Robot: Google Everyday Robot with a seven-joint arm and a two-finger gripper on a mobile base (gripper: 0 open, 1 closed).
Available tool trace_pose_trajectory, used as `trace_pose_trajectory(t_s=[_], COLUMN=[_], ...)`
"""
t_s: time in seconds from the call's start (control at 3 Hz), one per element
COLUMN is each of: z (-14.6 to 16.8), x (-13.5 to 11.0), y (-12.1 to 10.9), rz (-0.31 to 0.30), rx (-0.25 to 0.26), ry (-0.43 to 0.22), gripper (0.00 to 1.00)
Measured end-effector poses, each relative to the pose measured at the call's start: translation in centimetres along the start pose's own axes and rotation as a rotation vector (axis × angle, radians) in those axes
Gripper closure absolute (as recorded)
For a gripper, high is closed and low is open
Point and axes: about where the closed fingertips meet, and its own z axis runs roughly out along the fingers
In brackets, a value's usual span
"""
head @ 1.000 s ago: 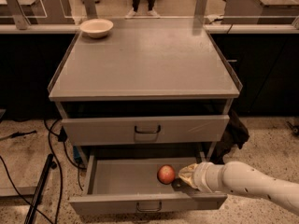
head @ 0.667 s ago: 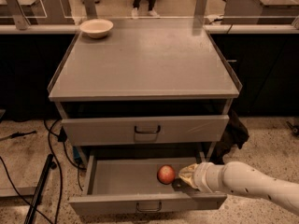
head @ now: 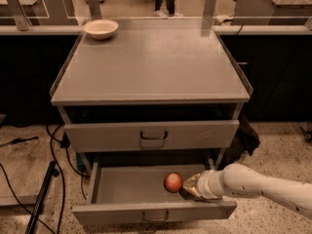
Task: Pick apple from middle drawer and place on counter
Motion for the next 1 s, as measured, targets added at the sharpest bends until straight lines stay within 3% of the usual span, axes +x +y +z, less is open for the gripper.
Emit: trace_pose_trajectory(t_s=[0.33, 1.0], z=[1.7, 3.2], x=[0.5, 0.7], y=[-0.3, -0.7], rz=[-0.003, -0.009], rx=[-0.030, -0.050], ry=[0.015, 0.013], gripper=[0.28, 0.13])
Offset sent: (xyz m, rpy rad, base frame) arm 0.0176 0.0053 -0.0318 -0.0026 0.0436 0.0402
